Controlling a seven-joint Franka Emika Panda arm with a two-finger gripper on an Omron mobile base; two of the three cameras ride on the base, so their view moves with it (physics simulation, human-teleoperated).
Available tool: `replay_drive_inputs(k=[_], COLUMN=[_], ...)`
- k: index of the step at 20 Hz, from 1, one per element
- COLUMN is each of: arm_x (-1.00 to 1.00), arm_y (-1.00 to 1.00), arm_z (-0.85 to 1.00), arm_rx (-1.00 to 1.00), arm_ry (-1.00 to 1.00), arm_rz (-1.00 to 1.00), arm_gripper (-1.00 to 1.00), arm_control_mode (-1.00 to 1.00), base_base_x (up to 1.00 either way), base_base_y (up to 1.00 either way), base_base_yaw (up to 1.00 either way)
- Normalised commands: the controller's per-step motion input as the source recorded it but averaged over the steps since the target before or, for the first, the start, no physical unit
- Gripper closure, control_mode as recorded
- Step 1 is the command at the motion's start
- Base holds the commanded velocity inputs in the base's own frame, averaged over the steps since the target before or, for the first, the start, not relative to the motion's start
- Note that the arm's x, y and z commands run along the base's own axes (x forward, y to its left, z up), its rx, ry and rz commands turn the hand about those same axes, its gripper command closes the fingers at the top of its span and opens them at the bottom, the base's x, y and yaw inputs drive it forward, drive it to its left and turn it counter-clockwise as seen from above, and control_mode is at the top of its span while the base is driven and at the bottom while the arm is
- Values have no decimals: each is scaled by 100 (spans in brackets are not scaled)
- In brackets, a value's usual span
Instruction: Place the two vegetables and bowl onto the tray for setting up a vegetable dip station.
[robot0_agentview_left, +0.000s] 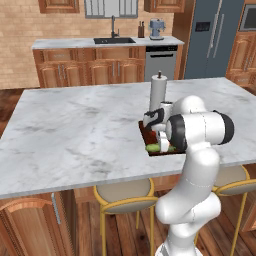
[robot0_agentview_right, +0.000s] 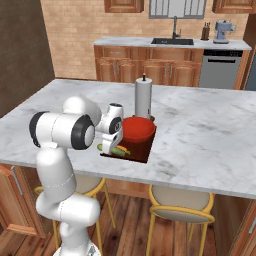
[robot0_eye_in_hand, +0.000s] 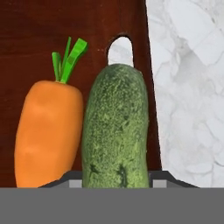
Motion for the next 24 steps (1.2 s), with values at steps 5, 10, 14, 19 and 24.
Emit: replay_drive_inputs(k=[5,10,14,19,24], arm_x=[0,-5,-11,-10,0], arm_y=[-11,-10,-17,-20,-23], arm_z=[-9,3,8,8,1], arm_rx=[0,0,0,0,-2], arm_ry=[0,-2,-3,-1,0], arm_rz=[0,0,0,0,0], arm_gripper=[100,100,100,100,100], arm_control_mode=[-100,-100,-100,-100,-100], base_base_x=[0,0,0,0,0], base_base_y=[0,0,0,0,0], base_base_yaw=[0,0,0,0,0])
